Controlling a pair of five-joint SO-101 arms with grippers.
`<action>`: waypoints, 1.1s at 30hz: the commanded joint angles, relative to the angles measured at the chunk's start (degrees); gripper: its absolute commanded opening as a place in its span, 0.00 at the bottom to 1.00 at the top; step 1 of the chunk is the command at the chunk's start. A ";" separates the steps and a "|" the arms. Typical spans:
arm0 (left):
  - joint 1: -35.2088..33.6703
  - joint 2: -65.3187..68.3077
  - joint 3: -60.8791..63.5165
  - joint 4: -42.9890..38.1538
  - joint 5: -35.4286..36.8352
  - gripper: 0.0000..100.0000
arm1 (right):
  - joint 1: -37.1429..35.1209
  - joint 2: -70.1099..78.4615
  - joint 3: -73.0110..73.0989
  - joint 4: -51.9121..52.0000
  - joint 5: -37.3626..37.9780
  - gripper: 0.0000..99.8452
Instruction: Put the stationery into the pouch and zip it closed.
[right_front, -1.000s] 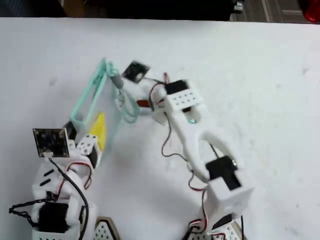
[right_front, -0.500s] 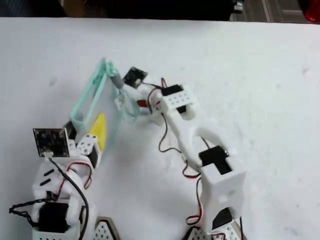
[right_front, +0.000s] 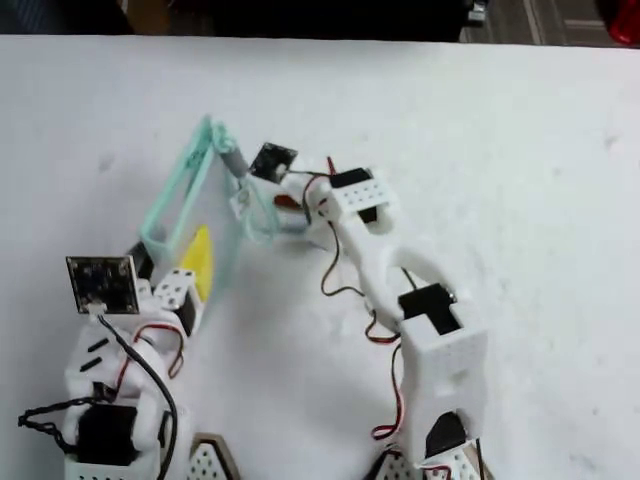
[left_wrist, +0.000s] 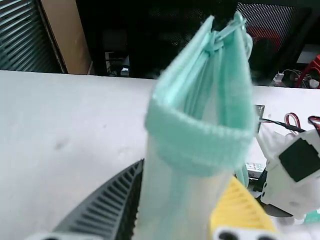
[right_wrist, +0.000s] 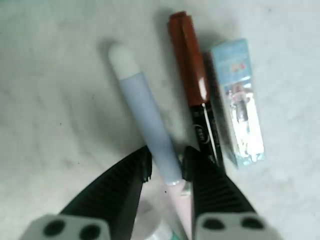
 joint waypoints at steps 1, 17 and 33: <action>-0.57 0.48 -0.18 -1.41 0.53 0.20 | 1.54 -0.22 -0.97 0.84 0.79 0.03; -0.13 0.48 -0.09 -1.41 0.44 0.20 | 7.69 -22.55 -2.20 4.00 -8.97 0.02; -0.13 0.48 -0.09 -1.32 0.53 0.20 | 6.20 -56.84 -2.29 12.09 -32.62 0.02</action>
